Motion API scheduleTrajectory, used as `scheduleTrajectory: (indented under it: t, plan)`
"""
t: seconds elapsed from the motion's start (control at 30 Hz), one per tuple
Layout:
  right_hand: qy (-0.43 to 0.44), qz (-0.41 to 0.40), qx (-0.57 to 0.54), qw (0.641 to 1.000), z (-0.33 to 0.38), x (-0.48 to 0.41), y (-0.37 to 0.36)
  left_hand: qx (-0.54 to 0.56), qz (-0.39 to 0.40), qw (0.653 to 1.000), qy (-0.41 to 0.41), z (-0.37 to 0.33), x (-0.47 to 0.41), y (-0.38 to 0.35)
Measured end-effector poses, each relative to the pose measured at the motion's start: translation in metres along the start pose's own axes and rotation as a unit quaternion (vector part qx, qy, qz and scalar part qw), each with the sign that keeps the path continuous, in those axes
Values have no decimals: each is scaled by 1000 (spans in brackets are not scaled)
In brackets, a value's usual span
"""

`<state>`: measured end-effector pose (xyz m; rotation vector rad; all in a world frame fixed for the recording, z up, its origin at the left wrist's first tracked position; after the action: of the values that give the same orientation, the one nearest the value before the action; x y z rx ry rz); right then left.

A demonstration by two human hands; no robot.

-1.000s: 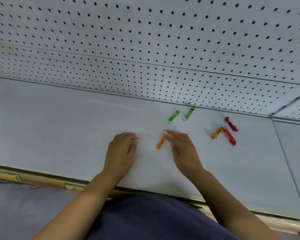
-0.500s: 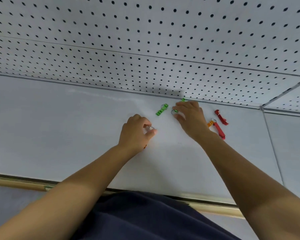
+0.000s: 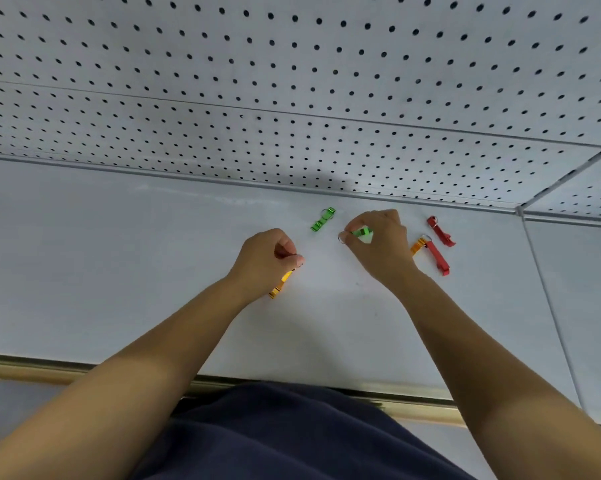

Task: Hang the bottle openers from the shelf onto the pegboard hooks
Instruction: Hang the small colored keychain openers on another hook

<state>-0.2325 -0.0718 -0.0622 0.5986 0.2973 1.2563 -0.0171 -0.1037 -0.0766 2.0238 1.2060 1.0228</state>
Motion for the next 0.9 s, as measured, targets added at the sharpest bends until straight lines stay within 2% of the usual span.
scheduleTrajectory:
  t: [0.1,0.27,0.4,0.57,0.7,0.77,0.9]
  plan:
    - [-43,-15,-97,994,13,23,1,87,-17,996,28,8,11,17]
    - [-32,-28,-230,972,51,44,-9,192,-61,979,30,14,33,57]
    - [-26,-33,-361,932,93,56,-16,228,-108,967,-13,13,50,110]
    - [41,-45,-496,866,172,74,-24,277,-173,942,-70,15,84,191]
    - [87,-55,-528,843,231,88,-40,311,-224,918,-106,29,115,252]
    - [108,-56,-537,835,258,95,-52,302,-234,916,-119,39,130,277]
    - [157,-54,-522,836,310,111,-80,292,-255,911,-143,61,153,314]
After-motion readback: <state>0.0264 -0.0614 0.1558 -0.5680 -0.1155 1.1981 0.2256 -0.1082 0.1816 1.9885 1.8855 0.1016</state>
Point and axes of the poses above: each hand's wrist, its own x-axis away from the middle knuckle, its own y-axis out of the back of the hand, z = x × y, the point moved 7 cm from there along -x, towards the middle knuckle, and after that the axes turned 15 degrees about -x, right-handed, at the moved point
